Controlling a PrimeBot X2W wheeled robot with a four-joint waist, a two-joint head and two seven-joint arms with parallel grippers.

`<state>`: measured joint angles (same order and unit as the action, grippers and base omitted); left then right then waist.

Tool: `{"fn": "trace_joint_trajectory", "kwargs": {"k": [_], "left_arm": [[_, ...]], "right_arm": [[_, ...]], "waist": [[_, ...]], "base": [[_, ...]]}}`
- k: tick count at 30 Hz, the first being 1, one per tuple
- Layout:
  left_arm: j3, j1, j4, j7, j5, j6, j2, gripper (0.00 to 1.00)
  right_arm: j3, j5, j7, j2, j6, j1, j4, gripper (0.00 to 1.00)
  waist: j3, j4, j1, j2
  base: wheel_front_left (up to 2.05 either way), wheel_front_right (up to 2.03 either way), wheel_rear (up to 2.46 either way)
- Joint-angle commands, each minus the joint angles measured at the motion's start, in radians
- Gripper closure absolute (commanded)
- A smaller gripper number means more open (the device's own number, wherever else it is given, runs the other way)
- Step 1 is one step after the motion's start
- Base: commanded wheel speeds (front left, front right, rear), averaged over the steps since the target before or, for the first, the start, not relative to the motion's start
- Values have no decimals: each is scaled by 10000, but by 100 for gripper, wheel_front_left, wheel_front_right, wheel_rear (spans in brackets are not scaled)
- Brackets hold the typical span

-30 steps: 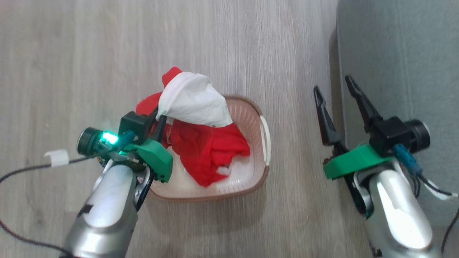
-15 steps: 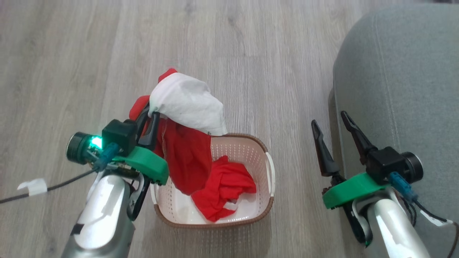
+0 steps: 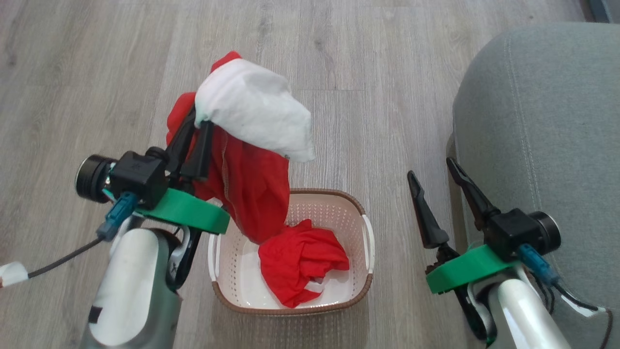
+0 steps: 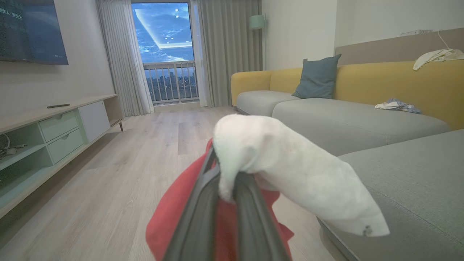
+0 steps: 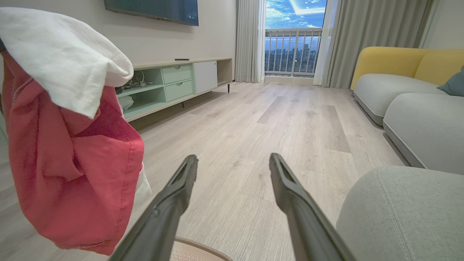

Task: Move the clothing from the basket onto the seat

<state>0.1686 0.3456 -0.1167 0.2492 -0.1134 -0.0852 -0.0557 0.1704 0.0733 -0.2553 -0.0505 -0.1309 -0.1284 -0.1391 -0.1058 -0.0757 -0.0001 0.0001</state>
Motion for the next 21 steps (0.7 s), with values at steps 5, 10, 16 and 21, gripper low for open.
{"fn": "trace_joint_trajectory", "kwargs": {"k": [5, 10, 16, 21], "left_arm": [[-306, 591, 564, 126, -47, -113, 2, 100], [-184, 724, 538, 126, 20, -195, 26, 100], [373, 822, 331, 126, -35, -297, 46, 100], [1033, 983, 328, 126, -340, -322, 51, 100]], "right_arm": [[717, 132, -65, 3, 2, -53, 667, 0], [1390, 325, -65, -17, 2, -17, 811, 0], [3087, 572, -65, -479, 2, -459, 725, 0], [3404, 461, -65, -419, 2, -855, 345, 0]], "waist": [[56, 56, 1, -1], [138, 100, 1, -1], [213, 112, 1, -1], [240, 90, 1, -1]], "base": [[0, 0, 0], [0, 0, 0], [0, 0, 0], [0, 0, 0]]}}
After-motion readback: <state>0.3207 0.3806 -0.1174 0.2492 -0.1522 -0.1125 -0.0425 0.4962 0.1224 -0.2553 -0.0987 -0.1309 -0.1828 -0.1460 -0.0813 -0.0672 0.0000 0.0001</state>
